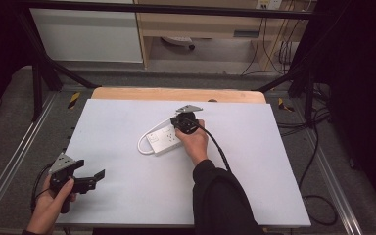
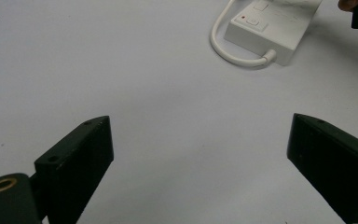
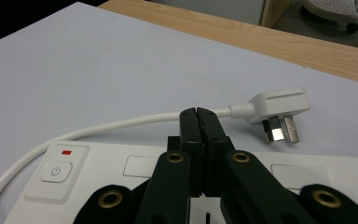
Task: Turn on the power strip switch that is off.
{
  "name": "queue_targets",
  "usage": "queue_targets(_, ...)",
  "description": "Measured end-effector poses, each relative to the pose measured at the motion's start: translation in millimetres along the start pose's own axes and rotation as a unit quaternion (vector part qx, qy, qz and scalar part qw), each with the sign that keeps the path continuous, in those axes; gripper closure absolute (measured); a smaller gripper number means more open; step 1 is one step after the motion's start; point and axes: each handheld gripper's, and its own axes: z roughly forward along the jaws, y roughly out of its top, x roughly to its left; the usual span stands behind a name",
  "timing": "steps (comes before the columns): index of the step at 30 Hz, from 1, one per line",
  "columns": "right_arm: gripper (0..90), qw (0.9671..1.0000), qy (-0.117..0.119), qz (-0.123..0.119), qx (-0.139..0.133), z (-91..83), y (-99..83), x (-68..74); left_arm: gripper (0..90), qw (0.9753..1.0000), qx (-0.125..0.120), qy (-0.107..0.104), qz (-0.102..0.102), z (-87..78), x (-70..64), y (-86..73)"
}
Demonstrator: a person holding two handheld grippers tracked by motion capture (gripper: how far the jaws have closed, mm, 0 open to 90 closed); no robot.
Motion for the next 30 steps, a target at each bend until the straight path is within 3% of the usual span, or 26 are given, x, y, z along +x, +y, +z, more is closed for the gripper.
queue_targets(30, 90.0, 0.9998, 0.010, 0.016, -0.004, 5.2, -4.5, 6.5, 7.1, 1.0000, 0.001, 0.002, 0.001, 0.1, -0.3, 0.1)
